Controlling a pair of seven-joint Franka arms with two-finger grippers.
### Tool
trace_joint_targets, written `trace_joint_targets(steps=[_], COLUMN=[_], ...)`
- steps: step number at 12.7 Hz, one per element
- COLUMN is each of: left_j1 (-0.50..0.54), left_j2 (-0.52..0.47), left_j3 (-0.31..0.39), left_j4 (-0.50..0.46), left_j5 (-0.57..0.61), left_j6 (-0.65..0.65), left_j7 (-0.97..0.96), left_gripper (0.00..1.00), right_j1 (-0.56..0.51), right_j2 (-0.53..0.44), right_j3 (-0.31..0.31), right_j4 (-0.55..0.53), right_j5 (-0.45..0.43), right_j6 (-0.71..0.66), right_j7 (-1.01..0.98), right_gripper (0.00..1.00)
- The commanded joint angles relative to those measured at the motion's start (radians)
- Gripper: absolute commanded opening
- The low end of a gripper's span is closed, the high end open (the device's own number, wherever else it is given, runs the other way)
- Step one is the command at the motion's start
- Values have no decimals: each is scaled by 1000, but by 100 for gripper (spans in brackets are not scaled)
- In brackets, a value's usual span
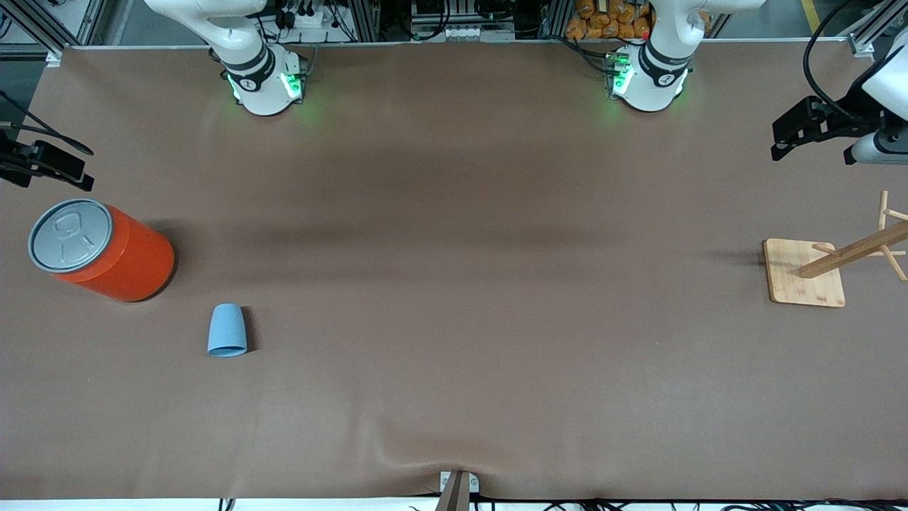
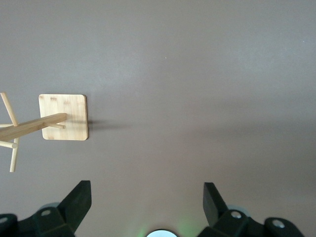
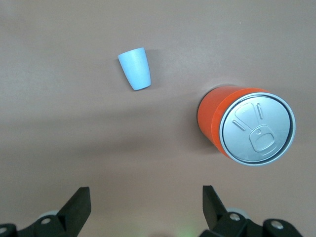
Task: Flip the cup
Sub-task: 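Reach the right gripper down to the light-blue cup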
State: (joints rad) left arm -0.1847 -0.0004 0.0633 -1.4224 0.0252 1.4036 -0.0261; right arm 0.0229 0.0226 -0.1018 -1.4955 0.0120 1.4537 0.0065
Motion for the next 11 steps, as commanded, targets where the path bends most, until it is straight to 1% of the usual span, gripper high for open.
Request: trace_joint_targets(steps=[1, 4, 7, 8, 11], left_j1=[4, 11, 8, 8, 10], left_j2=[-7, -7, -13, -16, -21], left_j3=[3, 3, 0, 0, 0], left_j4=[5, 5, 4, 4, 2], left_j5=[-10, -5, 4, 4, 4], left_j6=[-14, -12, -14, -14, -15], left_j7=[6, 6, -6, -9, -8], left_gripper=[100, 100, 100, 100, 100], right_j1=[-17, -18, -8, -5, 23], right_j2=[-20, -15, 46, 66, 144], right_j3=[10, 11, 14, 14, 17], right_j4=[-9, -9, -9, -9, -11], right_j5=[26, 31, 28, 29, 29], right_j6=[5, 5, 17, 54, 106], right_j7=[13, 12, -5, -5, -5], right_gripper=[100, 100, 100, 100, 100])
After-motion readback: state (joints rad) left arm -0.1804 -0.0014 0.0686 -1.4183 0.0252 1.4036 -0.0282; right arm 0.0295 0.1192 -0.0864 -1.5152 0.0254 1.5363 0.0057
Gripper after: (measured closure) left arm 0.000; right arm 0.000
